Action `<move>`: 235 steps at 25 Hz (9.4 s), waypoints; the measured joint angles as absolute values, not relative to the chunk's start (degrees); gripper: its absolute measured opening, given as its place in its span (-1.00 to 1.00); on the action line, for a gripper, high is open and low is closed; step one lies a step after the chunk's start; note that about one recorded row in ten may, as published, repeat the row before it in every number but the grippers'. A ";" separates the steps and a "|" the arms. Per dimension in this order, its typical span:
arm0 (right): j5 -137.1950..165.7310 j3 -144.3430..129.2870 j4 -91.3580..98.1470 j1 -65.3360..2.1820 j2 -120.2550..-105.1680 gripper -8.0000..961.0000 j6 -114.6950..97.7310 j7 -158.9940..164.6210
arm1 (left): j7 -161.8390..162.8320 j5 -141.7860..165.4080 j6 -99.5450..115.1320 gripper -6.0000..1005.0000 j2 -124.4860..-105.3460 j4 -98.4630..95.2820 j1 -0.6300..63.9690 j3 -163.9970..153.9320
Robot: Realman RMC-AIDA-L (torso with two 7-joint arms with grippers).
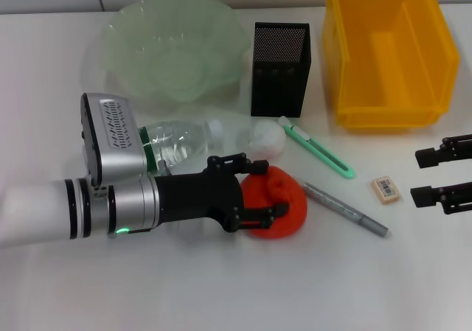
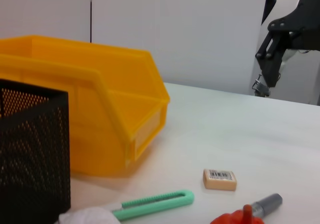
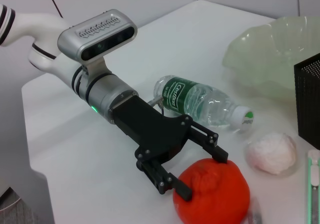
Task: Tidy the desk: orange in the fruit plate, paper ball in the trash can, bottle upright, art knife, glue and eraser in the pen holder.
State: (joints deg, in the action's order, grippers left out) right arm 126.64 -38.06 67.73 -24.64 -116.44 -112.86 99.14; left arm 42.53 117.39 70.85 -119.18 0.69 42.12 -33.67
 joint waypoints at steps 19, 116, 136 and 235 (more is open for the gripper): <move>126.67 -38.04 66.98 -23.86 -116.92 0.52 -111.50 98.54 | 41.03 117.10 73.71 -0.24 -119.03 -0.38 40.94 -32.37; 160.05 -80.33 56.88 -46.51 -119.53 0.43 -89.23 165.21 | 65.21 105.58 103.95 0.69 -115.79 -37.17 21.41 -42.01; 160.04 -81.61 52.55 -49.10 -119.53 -0.35 -87.94 165.44 | 65.28 105.64 102.90 0.68 -115.54 -37.18 21.66 -41.84; 148.83 -85.77 88.14 -44.60 -119.34 0.00 -100.87 163.09 | 65.57 105.73 101.68 0.64 -115.87 -37.18 20.83 -41.69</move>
